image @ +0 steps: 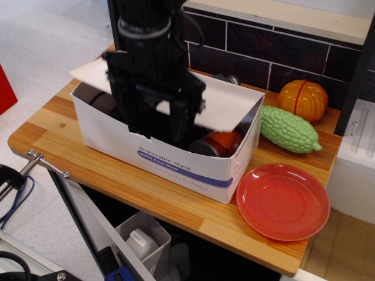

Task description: Open white1fbox flap

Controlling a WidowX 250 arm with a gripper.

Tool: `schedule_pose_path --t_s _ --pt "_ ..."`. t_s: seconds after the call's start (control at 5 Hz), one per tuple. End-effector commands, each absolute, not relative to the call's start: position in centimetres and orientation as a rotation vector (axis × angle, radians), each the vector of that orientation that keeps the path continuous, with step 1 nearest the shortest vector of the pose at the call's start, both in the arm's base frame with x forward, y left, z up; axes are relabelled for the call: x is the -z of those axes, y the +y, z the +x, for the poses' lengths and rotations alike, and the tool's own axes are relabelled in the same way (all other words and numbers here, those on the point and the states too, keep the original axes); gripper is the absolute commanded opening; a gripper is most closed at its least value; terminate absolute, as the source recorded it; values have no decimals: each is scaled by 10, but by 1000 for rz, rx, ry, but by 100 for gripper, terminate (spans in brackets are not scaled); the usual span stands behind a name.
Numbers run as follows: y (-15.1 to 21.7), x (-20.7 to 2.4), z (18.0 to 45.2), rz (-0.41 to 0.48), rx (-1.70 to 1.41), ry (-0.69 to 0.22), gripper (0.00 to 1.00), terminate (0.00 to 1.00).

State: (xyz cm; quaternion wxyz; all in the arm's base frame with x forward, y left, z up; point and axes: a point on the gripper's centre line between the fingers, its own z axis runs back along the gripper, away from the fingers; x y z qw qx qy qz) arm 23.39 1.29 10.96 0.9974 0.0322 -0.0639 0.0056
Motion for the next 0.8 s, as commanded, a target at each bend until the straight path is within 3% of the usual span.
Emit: schedule_pose_path --t_s 0.0,0.4,0.6 --pt "12 -162 263 169 4 -241 100 0" --pt "17 -175 314 254 72 -376 100 0" --pt "19 -179 328 257 123 -388 100 0"
